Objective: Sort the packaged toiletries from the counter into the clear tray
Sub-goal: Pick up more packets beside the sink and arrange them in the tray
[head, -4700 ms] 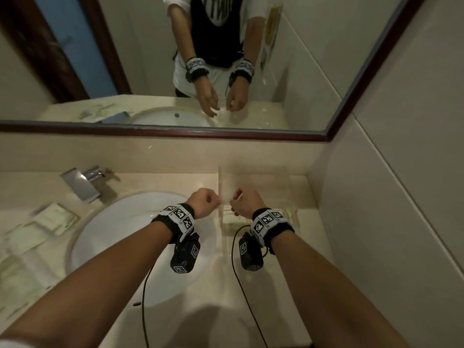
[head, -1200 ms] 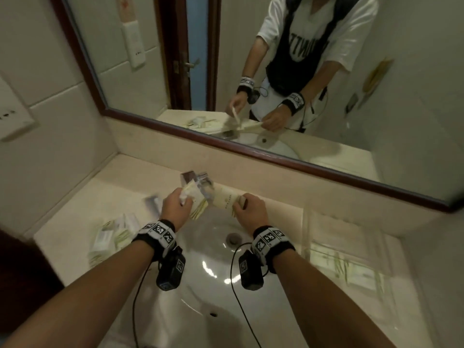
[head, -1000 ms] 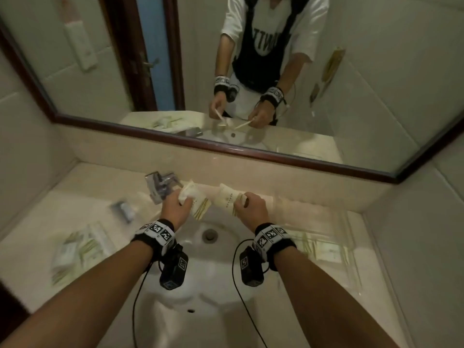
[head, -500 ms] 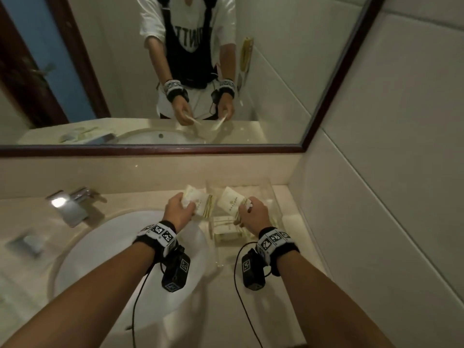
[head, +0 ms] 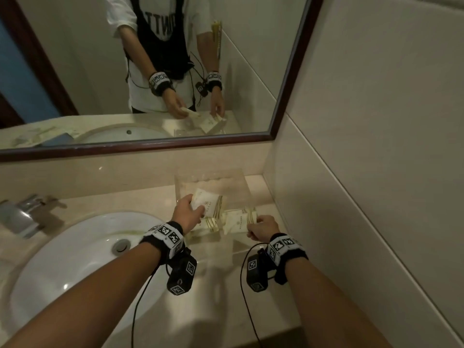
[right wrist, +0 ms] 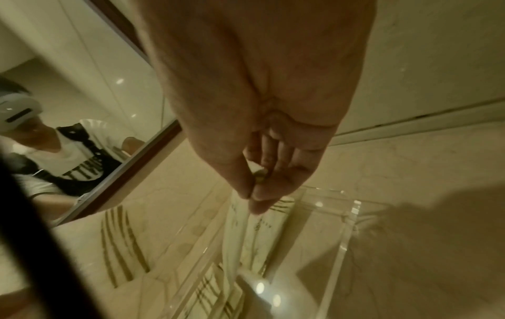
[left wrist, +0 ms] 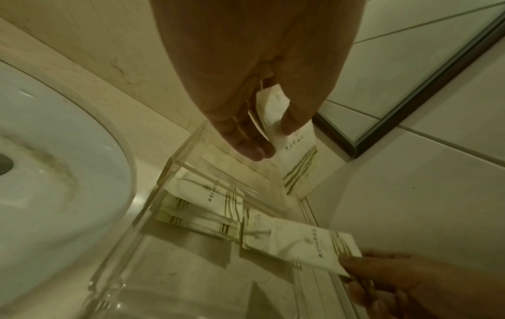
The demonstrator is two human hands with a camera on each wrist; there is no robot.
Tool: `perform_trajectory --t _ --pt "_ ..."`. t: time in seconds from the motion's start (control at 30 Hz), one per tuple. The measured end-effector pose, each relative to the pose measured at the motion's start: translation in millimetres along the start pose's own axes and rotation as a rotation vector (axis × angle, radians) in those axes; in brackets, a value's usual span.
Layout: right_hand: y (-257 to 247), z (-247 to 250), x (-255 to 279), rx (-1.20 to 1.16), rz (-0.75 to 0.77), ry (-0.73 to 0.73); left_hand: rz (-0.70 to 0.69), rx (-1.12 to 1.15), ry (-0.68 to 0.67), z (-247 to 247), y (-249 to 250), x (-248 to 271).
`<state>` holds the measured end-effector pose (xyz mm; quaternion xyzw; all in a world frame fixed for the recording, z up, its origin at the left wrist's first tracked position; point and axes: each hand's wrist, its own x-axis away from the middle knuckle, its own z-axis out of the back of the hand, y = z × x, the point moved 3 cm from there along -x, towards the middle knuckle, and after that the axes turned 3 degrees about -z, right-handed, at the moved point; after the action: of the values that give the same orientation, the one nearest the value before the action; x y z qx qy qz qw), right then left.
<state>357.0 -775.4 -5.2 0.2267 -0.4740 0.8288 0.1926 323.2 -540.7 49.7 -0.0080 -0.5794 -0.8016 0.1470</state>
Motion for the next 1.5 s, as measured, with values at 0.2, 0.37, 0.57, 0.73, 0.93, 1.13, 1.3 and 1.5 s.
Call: perform_trajectory --t 0.2,0.37,0.57,0.73,0.93,1.13,1.3,1.5 --pt "26.7 -11.0 -24.8 0.053 -0.177 -0.095 0.049 0.000 -0.025 -10.4 -7.5 -8.0" --pt "33.1 -16.3 -35.5 0.086 -0.265 -0.130 0.096 -0.006 -0.036 -16.4 -17.9 -15.0" --pt "27.0 -24.9 -46.9 -0.019 -0.253 -0.136 0.111 -0.005 -0.022 -17.4 -21.6 -19.3" --pt "12.4 -37.3 -58.3 -0.079 -0.218 -0.103 0.116 -0.003 -0.012 -9.2 -23.0 -22.9" --pt "2.9 -43.2 -70.1 -0.118 -0.179 -0.025 0.131 0.007 0.010 0.4 -27.2 -23.6" --pt "6.7 -41.2 -74.0 -0.168 -0.211 0.076 0.155 0.011 0.006 3.4 -35.5 -25.8" --pt "3.7 -46.0 -69.9 -0.221 -0.220 0.117 0.174 0.010 -0.011 0.1 -39.6 -27.6" --pt "4.2 -46.1 -62.9 -0.257 -0.181 0.309 0.183 0.010 -0.042 -5.7 -42.0 -29.7"
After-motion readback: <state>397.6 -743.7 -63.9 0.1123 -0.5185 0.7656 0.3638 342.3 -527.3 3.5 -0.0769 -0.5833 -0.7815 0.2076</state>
